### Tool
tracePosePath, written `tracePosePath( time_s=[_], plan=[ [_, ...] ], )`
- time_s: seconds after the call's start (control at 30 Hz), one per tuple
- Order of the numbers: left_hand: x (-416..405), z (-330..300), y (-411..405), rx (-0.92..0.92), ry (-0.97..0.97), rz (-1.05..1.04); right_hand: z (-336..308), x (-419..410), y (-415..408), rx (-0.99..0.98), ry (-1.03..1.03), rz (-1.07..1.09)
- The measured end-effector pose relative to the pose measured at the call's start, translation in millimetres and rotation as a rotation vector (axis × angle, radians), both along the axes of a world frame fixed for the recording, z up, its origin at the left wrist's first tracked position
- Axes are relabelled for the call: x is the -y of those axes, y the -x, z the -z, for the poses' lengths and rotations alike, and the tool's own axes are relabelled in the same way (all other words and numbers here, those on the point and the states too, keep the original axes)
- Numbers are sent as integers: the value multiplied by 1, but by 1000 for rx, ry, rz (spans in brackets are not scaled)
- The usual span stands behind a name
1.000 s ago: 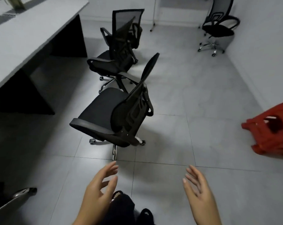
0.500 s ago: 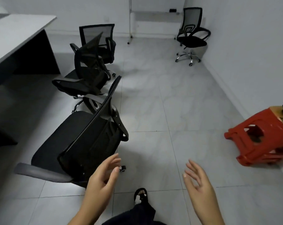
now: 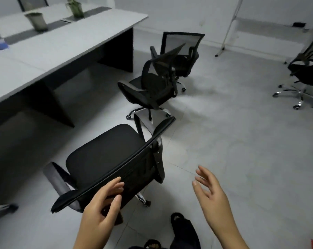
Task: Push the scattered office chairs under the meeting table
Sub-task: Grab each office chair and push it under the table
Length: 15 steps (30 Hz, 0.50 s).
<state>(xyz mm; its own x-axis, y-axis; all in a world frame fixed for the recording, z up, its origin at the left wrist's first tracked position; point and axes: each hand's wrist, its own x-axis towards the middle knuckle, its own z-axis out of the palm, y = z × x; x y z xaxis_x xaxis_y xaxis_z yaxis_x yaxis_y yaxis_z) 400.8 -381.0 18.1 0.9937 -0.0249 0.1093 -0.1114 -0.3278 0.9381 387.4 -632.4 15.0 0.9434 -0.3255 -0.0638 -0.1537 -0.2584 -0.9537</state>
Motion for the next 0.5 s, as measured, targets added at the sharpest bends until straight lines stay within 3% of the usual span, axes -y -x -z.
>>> tracePosePath(
  time_s=[0.1,0.17,0.33,0.43,0.5],
  plan=[
    [7,-6,-2,45,-135,-248,-6,9,-54,11,57,-261],
    [9,-8,-7,115,-339,-361,-14,14,-89,82,145,-426],
    [-4,10,-33,82,-968,-315,-2,15,-184,354,701,-853],
    [-6,10,-42,38,-1049,-388,16,9,-223,522,965,-964],
    [-4,10,-43,32,-1043,-449,22,4,-237,662,1017,-958]
  ],
)
